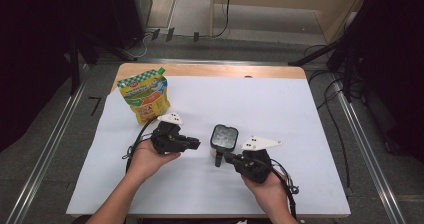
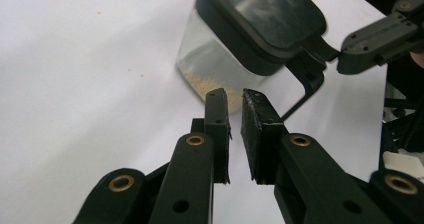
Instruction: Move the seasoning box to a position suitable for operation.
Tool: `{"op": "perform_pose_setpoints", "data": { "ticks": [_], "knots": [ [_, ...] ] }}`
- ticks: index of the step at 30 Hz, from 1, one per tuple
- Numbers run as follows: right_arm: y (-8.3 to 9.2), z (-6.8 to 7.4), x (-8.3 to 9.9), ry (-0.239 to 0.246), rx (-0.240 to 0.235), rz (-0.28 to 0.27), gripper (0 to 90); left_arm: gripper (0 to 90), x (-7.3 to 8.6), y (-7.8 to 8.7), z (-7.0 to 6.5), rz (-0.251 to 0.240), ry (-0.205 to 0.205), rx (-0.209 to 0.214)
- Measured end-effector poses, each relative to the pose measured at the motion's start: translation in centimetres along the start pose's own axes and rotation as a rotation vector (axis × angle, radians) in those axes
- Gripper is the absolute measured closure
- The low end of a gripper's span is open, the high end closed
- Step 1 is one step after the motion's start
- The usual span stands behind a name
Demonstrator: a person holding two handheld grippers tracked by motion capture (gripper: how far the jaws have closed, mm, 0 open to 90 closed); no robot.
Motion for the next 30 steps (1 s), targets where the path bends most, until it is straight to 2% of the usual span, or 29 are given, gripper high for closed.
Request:
{"op": "perform_pose_setpoints", "data": {
  "ticks": [2,5,9,13,15,20,23,24,30],
  "knots": [
    [0.1,0.5,-0.3,-0.002,-0.01,-0.016,90.0,81.5,0.1,0.1,0.1,0.003,-0.003,-0.006],
    [0.0,1.0,-0.2,0.006,-0.013,-0.001,90.0,81.3,0.1,0.2,0.1,0.0,-0.01,-0.008],
    [-1.5,2.4,-0.2,0.041,-0.019,0.021,90.0,80.5,0.3,0.1,0.1,0.006,-0.005,-0.01],
    [-2.6,2.9,-0.1,0.077,-0.005,0.035,90.0,80.3,0.5,0.3,0.2,0.005,-0.008,-0.017],
    [-3.5,3.2,-0.1,0.079,0.002,0.042,90.0,80.2,0.7,0.5,0.2,0.004,-0.005,-0.023],
    [-4.9,3.3,-0.2,0.103,0.026,0.045,90.0,80.0,1.2,0.9,0.3,-0.001,0.008,-0.032],
    [-5.3,3.2,-0.2,0.093,0.023,0.046,90.0,79.9,1.4,1.2,0.3,-0.006,0.01,-0.039],
    [-5.7,3.2,-0.2,0.073,0.015,0.044,90.0,79.9,1.5,1.3,0.4,-0.005,0.013,-0.043],
    [-6.4,2.9,0.2,0.09,0.038,0.053,90.0,79.4,1.8,1.7,0.5,-0.009,0.02,-0.05]
  ]
}}
Point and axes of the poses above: each handheld gripper's, and its own axes: y roughly backward along the jaws, x roughly out of its underside, z roughly to its left, the point moved 8 cm from there along -y, roughly forward along the jaws, and after that the axes turned 3 degrees about y, right-handed, at the moved point
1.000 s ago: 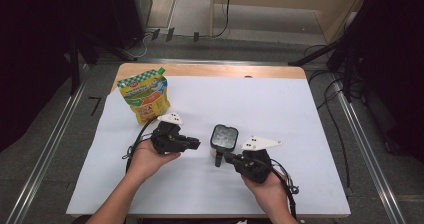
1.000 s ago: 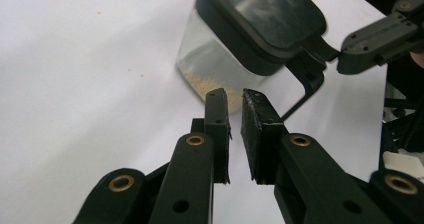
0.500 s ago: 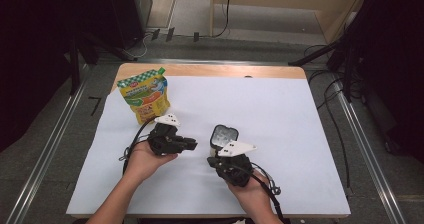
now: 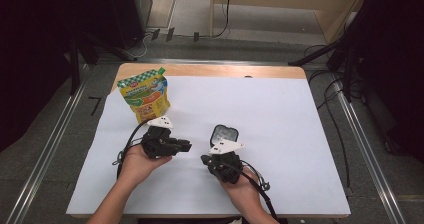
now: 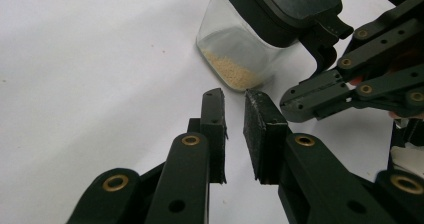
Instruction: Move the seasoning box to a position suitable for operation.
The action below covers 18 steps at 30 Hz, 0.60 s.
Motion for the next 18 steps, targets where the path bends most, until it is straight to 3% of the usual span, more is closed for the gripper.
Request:
{"op": "perform_pose_setpoints", "data": {
  "ticks": [1,3,6,12,16,18],
  "knots": [
    [0.0,-0.1,0.1,0.025,0.032,0.009,90.0,78.8,0.0,0.0,0.0,0.0,0.0,-0.001],
    [0.1,-0.1,0.2,0.035,0.044,0.011,90.0,78.6,0.0,0.0,0.1,-0.002,0.003,-0.004],
    [0.5,-0.3,0.4,-0.01,0.011,0.001,90.0,76.8,-0.1,0.0,0.1,-0.001,-0.001,-0.003],
    [1.0,-0.7,0.8,-0.015,0.011,0.005,90.0,74.8,-0.4,-0.2,0.1,-0.006,-0.011,0.002],
    [1.7,-1.2,1.2,0.024,0.006,0.012,90.0,71.2,-0.5,-0.4,0.2,0.001,-0.012,0.003],
    [2.0,-1.6,1.4,0.009,-0.001,0.014,90.0,69.5,-0.6,-0.6,0.1,-0.005,-0.01,0.008]
  ]
}}
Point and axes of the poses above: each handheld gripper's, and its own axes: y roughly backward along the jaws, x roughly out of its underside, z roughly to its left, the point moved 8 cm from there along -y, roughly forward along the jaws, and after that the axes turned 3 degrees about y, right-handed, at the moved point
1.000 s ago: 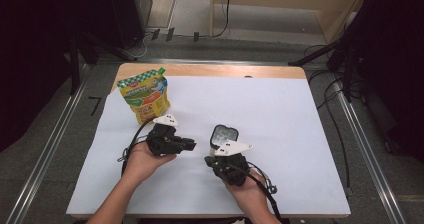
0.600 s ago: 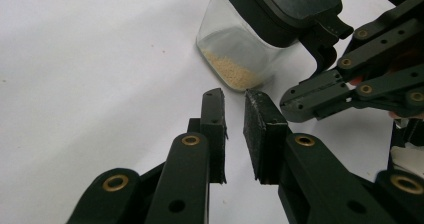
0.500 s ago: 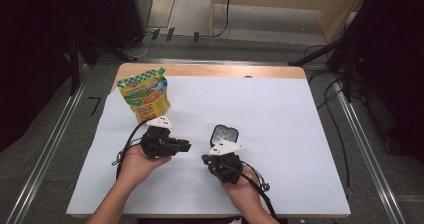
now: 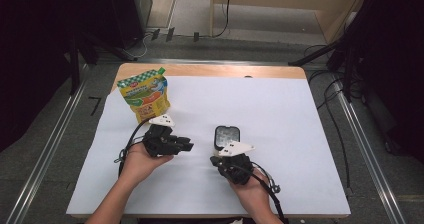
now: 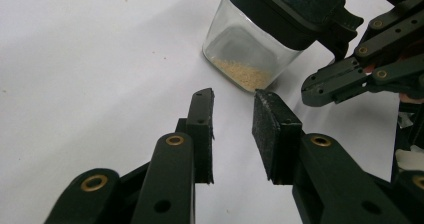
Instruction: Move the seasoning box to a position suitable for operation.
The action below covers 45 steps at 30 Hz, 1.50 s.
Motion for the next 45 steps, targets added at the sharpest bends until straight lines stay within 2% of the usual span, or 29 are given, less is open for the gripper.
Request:
{"op": "perform_pose_setpoints", "data": {
  "ticks": [6,11,16,20,29,32,35,36,37,40,45],
  "knots": [
    [1.6,-1.2,-0.1,-0.04,-0.007,-0.04,90.0,64.4,-0.3,-0.4,-0.2,-0.004,-0.016,0.012],
    [2.4,-1.5,0.4,-0.055,-0.007,-0.044,90.0,62.8,-0.6,-0.9,-0.4,0.0,-0.032,0.015],
    [2.9,-1.7,0.9,-0.056,-0.001,-0.034,90.0,60.6,-0.8,-1.4,-0.6,0.001,-0.053,0.017],
    [3.4,-2.2,1.4,-0.057,0.011,-0.018,90.0,56.0,-1.0,-1.9,-0.6,0.0,-0.07,-0.002],
    [4.3,-3.3,2.6,-0.092,0.012,0.005,90.0,53.0,-1.1,-2.3,-0.8,-0.001,-0.07,0.014],
    [4.7,-4.1,2.9,-0.111,0.012,0.011,90.0,52.8,-1.1,-2.3,-0.9,0.0,-0.067,0.015],
    [5.0,-5.2,3.1,-0.152,0.018,0.007,90.0,52.6,-1.0,-2.4,-0.9,0.006,-0.073,0.017],
    [5.3,-6.1,3.3,-0.18,0.033,0.007,90.0,52.5,-1.0,-2.4,-0.9,0.006,-0.075,0.019],
    [5.3,-6.1,3.3,-0.18,0.033,0.007,90.0,52.5,-1.0,-2.5,-1.0,0.006,-0.073,0.022],
    [5.6,-7.2,3.5,-0.225,0.03,-0.007,90.0,52.2,-1.0,-2.6,-1.1,0.009,-0.08,0.026],
    [6.0,-8.2,3.6,-0.223,0.046,0.008,90.0,52.4,-1.1,-2.7,-1.7,0.01,-0.097,0.051]
  ]
}}
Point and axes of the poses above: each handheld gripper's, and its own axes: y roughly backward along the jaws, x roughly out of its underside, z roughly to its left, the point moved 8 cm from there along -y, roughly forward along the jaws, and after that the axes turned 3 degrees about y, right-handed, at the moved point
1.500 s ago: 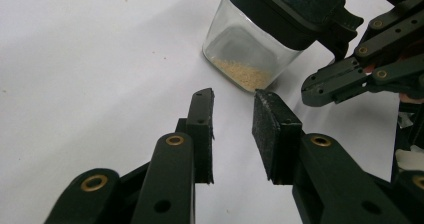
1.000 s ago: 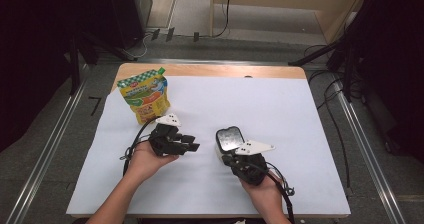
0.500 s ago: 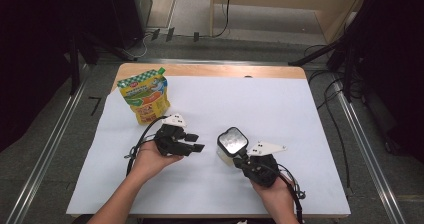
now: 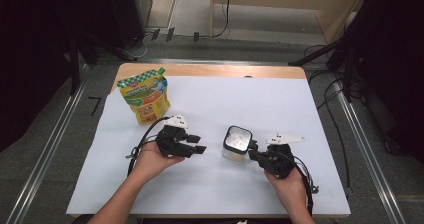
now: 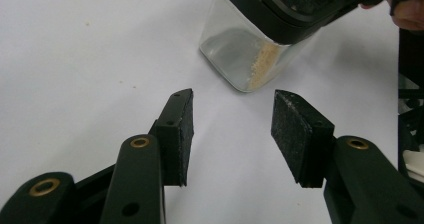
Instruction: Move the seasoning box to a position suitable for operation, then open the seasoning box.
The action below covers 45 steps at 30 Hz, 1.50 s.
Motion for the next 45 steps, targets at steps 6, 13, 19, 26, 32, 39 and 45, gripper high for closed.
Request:
{"op": "perform_pose_setpoints", "data": {
  "ticks": [6,13,19,26,32,39,45],
  "knots": [
    [0.5,-1.5,-0.5,-0.005,0.002,0.013,90.0,50.3,-0.8,-1.0,-0.8,0.013,-0.073,0.033],
    [0.5,-3.1,-1.3,-0.004,-0.036,0.018,90.0,47.1,-2.6,-1.6,-1.6,0.06,-0.092,0.1],
    [0.6,-4.1,-1.2,0.03,-0.048,0.03,90.0,31.4,-4.2,-3.3,-2.0,0.092,-0.132,0.111],
    [1.8,-5.0,-1.7,0.02,-0.02,-0.005,90.0,23.8,-4.7,-5.2,-2.8,0.093,-0.199,0.108],
    [1.7,-5.5,-2.3,0.001,-0.001,-0.027,90.0,23.2,-4.6,-6.7,-2.7,0.119,-0.232,0.078],
    [0.2,-6.1,-2.2,-0.026,0.034,-0.018,90.0,19.3,-5.0,-7.6,-2.4,0.072,-0.283,0.047],
    [0.0,-6.2,-2.1,-0.033,0.04,-0.013,90.0,17.1,-5.3,-8.6,-2.5,0.074,-0.282,0.041]
  ]
}}
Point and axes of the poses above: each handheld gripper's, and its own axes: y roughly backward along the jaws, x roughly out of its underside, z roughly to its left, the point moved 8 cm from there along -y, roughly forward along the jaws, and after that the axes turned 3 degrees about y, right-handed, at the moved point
